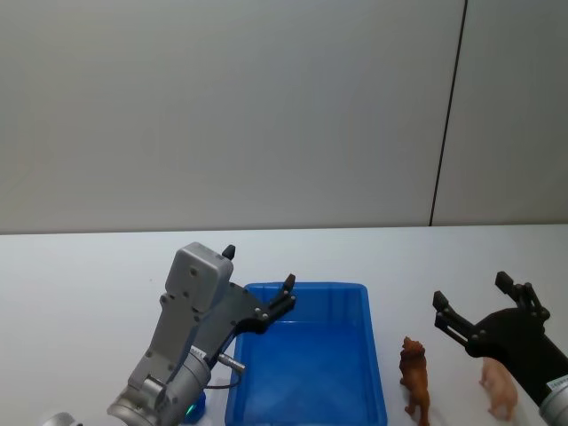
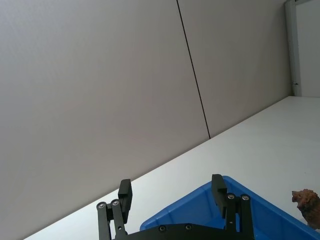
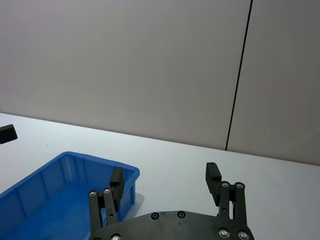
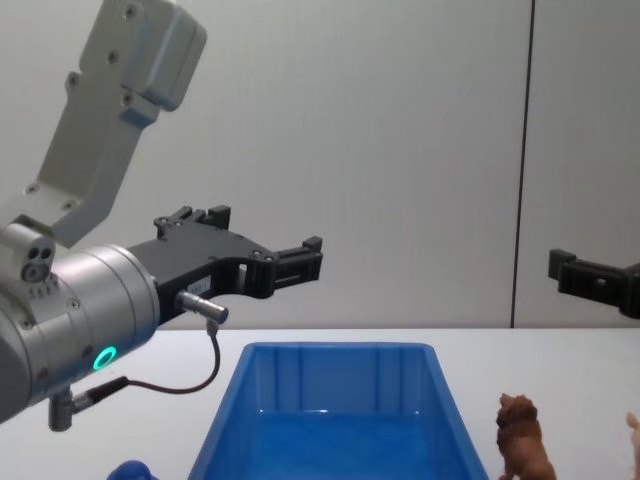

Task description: Pick up the two dolls from the table and place them into the box.

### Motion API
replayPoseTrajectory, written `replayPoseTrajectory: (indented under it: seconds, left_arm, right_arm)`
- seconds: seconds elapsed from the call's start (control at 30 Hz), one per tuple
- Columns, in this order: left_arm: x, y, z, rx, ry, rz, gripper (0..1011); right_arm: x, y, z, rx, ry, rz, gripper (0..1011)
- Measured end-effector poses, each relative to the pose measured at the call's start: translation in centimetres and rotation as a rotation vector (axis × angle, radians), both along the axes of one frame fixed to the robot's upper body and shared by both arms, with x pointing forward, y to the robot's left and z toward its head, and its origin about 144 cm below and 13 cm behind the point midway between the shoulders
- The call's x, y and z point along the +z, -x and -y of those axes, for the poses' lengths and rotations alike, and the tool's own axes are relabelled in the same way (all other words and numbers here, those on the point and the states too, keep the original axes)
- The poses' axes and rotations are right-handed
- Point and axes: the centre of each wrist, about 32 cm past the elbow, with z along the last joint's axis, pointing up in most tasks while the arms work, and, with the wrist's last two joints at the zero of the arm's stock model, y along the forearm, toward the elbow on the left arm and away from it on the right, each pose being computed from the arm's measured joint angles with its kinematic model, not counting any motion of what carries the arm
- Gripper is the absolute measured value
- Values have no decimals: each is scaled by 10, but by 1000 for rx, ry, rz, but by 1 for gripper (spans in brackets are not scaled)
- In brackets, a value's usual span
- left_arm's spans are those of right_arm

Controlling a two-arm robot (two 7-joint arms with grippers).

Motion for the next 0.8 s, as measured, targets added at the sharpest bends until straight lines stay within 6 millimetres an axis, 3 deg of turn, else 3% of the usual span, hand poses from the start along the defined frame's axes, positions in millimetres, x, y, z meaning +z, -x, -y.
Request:
replayPoseTrajectory:
  seconds: [0.8]
  left_arm:
    - [0,0,0,0,0,0,1001]
  right_arm:
    - [0,0,0,0,0,-1,1001]
